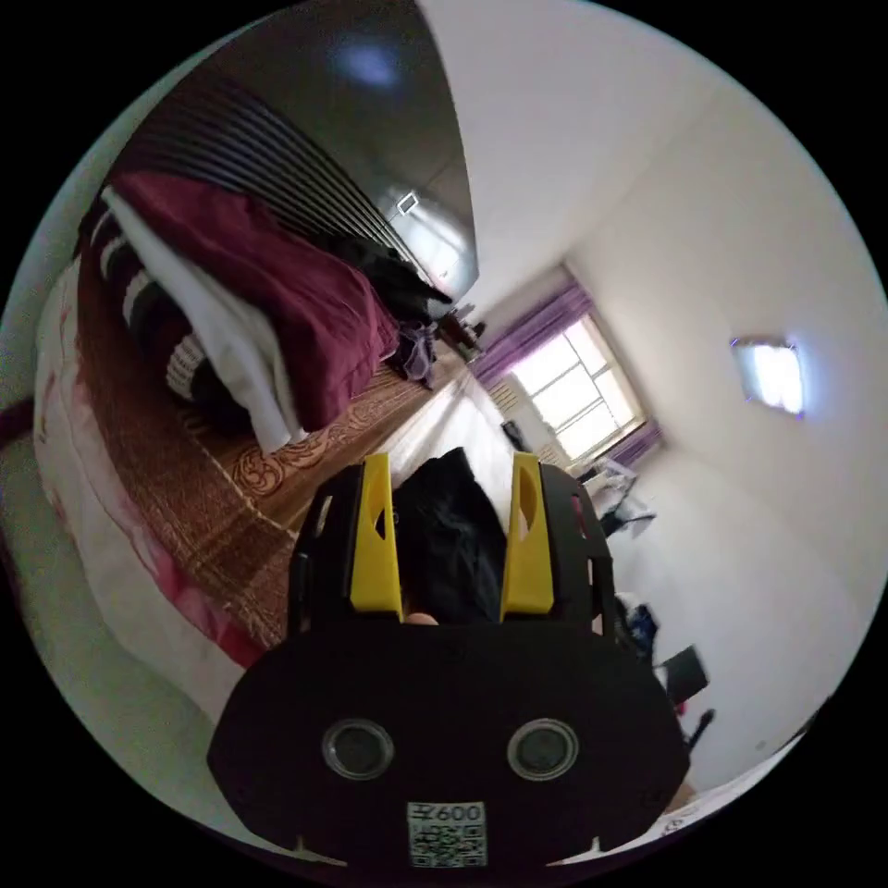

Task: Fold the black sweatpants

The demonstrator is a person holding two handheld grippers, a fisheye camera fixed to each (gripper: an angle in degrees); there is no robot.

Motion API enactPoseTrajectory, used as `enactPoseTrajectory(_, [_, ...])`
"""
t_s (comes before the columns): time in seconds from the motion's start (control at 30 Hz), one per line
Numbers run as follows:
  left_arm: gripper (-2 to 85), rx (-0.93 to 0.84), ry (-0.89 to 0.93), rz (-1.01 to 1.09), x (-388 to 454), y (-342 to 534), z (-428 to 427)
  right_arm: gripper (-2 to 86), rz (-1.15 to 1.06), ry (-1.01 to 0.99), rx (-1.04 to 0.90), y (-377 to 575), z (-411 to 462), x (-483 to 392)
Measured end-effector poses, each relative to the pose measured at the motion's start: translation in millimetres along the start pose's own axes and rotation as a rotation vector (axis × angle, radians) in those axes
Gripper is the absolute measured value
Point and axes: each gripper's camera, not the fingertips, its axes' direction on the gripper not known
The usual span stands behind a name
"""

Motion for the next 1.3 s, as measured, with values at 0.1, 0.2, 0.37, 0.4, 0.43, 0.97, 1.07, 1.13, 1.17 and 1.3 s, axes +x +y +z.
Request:
enactPoseTrajectory(0.1, [17.2,-0.183,0.112,-0.115,-9,-35,-5,-0.8,-0.072,-0.003,0.034,6,15,-32])
enactPoseTrajectory(0.2, [17.2,-0.373,-0.012,-0.094,10,-60,9,-0.8,-0.128,-0.09,0.09,13,22,-58])
enactPoseTrajectory(0.37, [15.9,-0.444,0.029,-0.116,38,-90,29,-0.9,-0.172,-0.213,0.165,38,42,-110])
enactPoseTrajectory(0.4, [15.6,-0.446,0.019,-0.111,42,-94,31,-0.9,-0.176,-0.229,0.168,42,45,-116])
enactPoseTrajectory(0.43, [14.6,-0.454,-0.012,-0.094,49,-101,34,-0.9,-0.188,-0.26,0.171,49,53,-131])
enactPoseTrajectory(0.97, [11.1,-0.407,-0.178,0.028,88,-144,59,-0.9,-0.495,-0.63,0.128,156,160,-298])
enactPoseTrajectory(1.07, [10.4,-0.4,-0.133,0.02,74,-146,68,-0.9,-0.478,-0.619,0.105,176,181,-304])
enactPoseTrajectory(1.13, [9.1,-0.405,-0.096,0.012,63,-147,70,-0.9,-0.459,-0.619,0.097,188,191,-303])
enactPoseTrajectory(1.17, [7.6,-0.403,-0.069,0.017,58,-146,72,-0.9,-0.455,-0.628,0.094,197,197,-303])
enactPoseTrajectory(1.3, [4.0,-0.33,-0.042,0.058,49,-145,67,-0.9,-0.498,-0.644,0.075,225,212,-312])
